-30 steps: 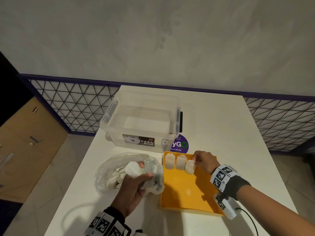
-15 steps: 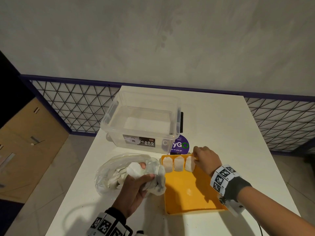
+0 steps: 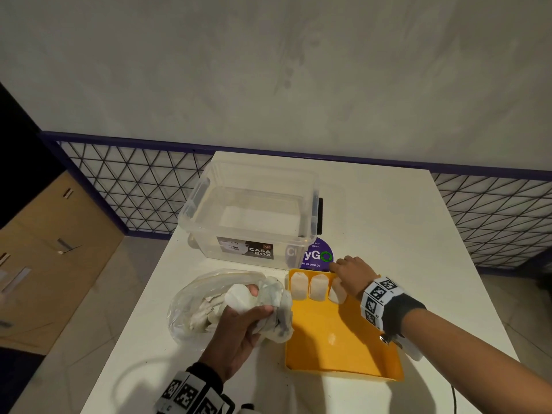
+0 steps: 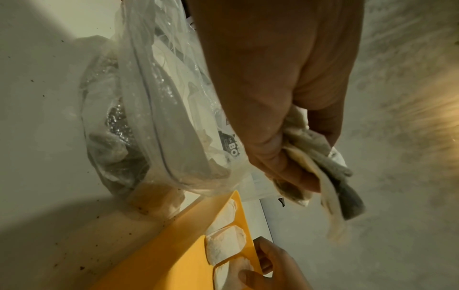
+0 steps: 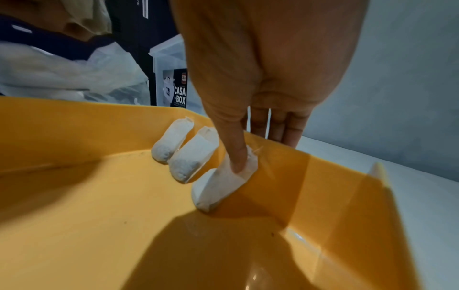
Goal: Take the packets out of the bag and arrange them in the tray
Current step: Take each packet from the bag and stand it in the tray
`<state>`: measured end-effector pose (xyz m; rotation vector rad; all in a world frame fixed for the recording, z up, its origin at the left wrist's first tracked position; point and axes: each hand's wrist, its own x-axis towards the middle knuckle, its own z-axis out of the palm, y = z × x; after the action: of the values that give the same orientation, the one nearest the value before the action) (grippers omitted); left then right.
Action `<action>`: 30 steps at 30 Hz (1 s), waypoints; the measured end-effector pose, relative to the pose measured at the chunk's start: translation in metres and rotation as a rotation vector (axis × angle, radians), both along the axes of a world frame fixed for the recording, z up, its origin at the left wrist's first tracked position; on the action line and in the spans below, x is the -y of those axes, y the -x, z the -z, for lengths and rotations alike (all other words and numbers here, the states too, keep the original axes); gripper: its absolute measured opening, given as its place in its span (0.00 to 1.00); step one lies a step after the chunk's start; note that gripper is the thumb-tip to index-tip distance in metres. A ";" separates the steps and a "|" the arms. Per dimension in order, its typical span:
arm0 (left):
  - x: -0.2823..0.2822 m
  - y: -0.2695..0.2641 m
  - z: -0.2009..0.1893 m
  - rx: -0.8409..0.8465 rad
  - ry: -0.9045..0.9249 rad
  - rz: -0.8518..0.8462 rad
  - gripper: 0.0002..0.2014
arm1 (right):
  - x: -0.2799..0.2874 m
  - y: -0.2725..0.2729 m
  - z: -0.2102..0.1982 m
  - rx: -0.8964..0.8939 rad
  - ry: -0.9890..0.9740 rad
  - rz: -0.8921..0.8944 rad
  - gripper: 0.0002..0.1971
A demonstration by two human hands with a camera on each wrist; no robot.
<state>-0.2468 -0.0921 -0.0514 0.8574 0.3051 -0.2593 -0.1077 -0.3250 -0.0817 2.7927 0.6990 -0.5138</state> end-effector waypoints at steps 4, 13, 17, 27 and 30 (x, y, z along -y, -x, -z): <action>-0.001 -0.001 0.001 -0.001 -0.015 0.003 0.15 | 0.003 -0.002 0.000 0.023 0.055 -0.010 0.19; 0.003 -0.005 0.005 -0.032 -0.012 0.040 0.20 | 0.005 0.001 -0.009 0.082 0.047 0.031 0.20; 0.006 -0.006 -0.001 0.007 -0.017 0.043 0.11 | -0.002 0.015 -0.042 0.200 -0.216 0.057 0.21; 0.023 -0.009 -0.007 0.114 -0.146 0.171 0.17 | -0.080 0.055 -0.110 -0.194 -0.732 -0.188 0.19; 0.022 -0.010 -0.003 0.083 -0.202 0.161 0.17 | -0.099 0.052 -0.105 -0.250 -0.593 -0.251 0.17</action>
<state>-0.2367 -0.1143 -0.0482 1.0915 0.1871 -0.3456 -0.1594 -0.2262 0.0236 3.1170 1.4419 -0.7068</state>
